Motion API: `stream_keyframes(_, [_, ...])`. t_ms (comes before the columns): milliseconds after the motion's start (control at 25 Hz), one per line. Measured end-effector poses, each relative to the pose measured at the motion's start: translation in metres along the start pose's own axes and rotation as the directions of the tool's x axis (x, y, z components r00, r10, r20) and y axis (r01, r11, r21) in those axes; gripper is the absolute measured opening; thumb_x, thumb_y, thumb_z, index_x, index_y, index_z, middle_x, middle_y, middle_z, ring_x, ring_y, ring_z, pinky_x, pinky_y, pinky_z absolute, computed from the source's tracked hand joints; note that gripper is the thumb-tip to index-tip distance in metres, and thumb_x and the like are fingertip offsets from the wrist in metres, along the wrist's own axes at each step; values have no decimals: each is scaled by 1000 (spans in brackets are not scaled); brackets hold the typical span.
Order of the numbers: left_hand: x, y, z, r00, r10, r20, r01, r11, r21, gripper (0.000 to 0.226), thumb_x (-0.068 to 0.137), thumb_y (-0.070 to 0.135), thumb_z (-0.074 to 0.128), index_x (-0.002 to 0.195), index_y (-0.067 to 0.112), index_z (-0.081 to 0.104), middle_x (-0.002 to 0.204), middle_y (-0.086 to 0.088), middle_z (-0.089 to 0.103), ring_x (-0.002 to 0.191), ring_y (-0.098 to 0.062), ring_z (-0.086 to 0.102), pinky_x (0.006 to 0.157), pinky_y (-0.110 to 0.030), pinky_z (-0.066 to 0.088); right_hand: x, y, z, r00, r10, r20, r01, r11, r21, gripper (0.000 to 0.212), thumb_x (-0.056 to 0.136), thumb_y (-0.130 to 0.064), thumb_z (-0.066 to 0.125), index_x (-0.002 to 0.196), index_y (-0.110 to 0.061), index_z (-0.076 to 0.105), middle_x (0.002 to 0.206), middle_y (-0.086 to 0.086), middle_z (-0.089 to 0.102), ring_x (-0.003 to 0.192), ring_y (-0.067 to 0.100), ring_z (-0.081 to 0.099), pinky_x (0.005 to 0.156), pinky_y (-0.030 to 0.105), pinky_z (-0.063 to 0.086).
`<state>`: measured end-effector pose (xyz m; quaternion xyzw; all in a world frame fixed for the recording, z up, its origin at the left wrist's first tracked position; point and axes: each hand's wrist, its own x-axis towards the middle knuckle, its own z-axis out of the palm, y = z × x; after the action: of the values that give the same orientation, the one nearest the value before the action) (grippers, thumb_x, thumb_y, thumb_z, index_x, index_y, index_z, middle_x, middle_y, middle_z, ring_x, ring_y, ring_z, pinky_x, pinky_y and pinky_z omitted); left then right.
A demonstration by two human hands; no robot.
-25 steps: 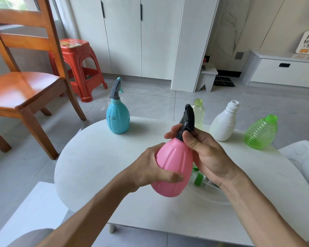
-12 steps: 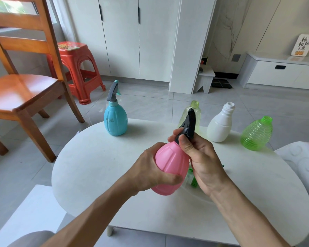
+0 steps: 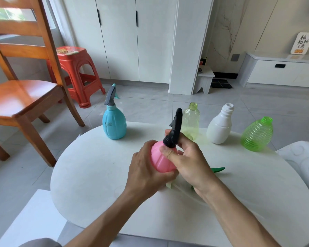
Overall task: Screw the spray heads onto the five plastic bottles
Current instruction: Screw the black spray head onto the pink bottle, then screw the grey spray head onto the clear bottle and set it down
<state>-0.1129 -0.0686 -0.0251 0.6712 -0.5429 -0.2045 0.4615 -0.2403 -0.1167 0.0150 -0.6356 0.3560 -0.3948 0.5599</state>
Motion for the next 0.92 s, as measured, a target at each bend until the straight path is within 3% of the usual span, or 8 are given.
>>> stream_keyframes(80, [17,-7,0,997,-38,-70,35,998,-46,80,45,54,85,114,45,46,97,14,63,89,-10,64,65,-29,59,-2,2,-9,993,117,21,-109,965,-238,53,85,-34,72,133,-41,52,135,-15,53,118,0,56,80,9,46])
stream_keyframes(160, [46,-15,2,988,-54,-143,46,997,-56,84,47,54,87,119,40,45,103,13,58,89,-8,61,68,-27,57,-9,3,-24,984,178,9,-157,891,-425,64,85,-40,70,142,-41,41,140,-18,44,134,1,37,97,18,35])
stream_keyframes(240, [79,-24,8,986,-64,-152,64,998,-8,90,51,49,88,128,31,45,110,7,51,93,-14,56,76,-31,54,-17,-1,-35,983,181,15,-151,861,-486,56,88,-41,66,138,-42,42,136,-22,46,130,0,38,99,23,35])
stream_keyframes(360, [119,-44,22,986,-118,-116,123,992,36,91,53,43,90,131,24,46,113,2,52,98,-21,57,78,-36,55,-27,-6,-49,995,100,23,-66,789,-611,44,91,-40,62,132,-42,46,115,-31,48,115,0,45,84,16,33])
stream_keyframes(480, [147,-61,31,979,-159,-125,154,987,-46,91,51,43,90,130,26,48,114,-1,59,97,-22,61,73,-34,57,-34,-9,-47,997,-7,72,64,525,-849,32,92,-45,54,123,-40,46,123,-27,49,106,5,46,81,24,33])
stream_keyframes(560, [158,-67,31,979,-160,-129,150,985,-84,92,48,46,88,128,28,48,113,-1,60,96,-21,61,71,-32,56,-34,-12,-42,993,1,121,107,457,-883,31,93,-48,50,122,-40,44,126,-24,51,111,7,47,84,27,34])
stream_keyframes(760, [156,-71,28,986,-151,-78,145,987,-73,91,59,37,91,135,26,42,112,0,57,97,-20,59,66,-21,49,-30,-17,-47,998,7,64,52,488,-871,30,93,-46,53,121,-37,47,125,-20,60,110,14,54,74,29,30])
stream_keyframes(920, [144,-70,24,970,-243,-26,240,968,-73,110,63,33,92,150,21,26,134,-7,51,115,-27,54,92,-37,52,-24,2,-39,997,-13,76,73,477,-876,30,92,-41,53,121,-32,49,120,-14,64,109,20,55,80,32,39])
